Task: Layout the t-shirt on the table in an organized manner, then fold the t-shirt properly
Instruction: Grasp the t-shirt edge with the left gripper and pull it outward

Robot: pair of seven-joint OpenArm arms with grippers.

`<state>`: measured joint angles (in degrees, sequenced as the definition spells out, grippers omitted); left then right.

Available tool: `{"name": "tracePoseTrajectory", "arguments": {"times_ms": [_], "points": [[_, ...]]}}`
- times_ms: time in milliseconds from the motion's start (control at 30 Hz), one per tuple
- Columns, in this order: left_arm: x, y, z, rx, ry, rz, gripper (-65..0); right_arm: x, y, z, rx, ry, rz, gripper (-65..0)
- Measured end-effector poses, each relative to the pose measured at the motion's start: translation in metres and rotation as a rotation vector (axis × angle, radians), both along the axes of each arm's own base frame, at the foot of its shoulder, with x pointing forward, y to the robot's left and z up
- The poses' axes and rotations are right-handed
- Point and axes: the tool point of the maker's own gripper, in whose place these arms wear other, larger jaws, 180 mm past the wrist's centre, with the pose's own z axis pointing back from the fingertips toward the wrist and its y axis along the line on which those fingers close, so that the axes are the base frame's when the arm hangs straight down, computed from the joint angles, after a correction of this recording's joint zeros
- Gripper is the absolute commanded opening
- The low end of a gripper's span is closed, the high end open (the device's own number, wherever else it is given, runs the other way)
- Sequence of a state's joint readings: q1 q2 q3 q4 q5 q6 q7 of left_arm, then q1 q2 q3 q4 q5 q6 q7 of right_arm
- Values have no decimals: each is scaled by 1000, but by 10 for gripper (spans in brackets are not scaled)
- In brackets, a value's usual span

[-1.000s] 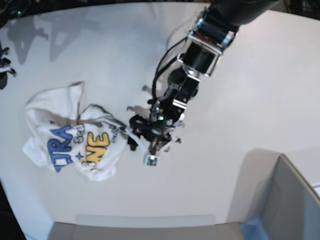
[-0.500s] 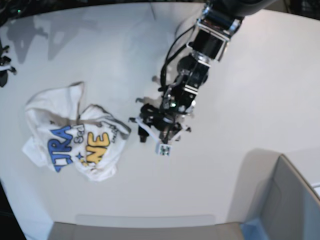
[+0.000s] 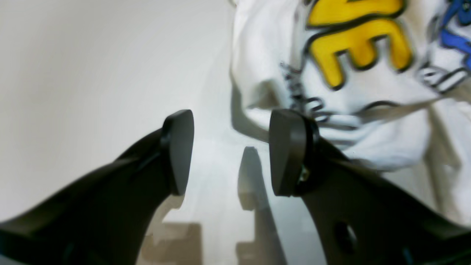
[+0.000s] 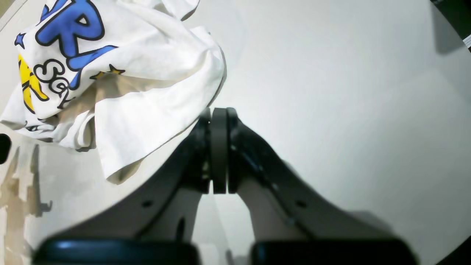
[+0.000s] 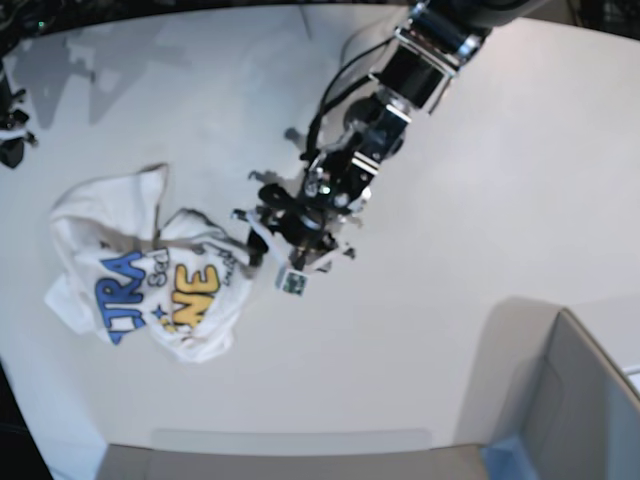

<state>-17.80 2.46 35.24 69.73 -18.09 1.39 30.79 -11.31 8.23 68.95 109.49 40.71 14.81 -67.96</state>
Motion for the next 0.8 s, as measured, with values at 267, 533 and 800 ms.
{"name": "tracePoseTrajectory", "arguments": {"times_ms": [267, 533, 800], "points": [[16, -8, -1, 7, -4, 4, -318, -1, 0, -1, 1, 3, 0, -650], [7, -10, 25, -50, -63, 6, -318, -1, 0, -1, 3, 4, -1, -650], [-2, -12, 17, -24, -48, -25, -317, -2, -1, -13, 39, 19, -9, -650]]}}
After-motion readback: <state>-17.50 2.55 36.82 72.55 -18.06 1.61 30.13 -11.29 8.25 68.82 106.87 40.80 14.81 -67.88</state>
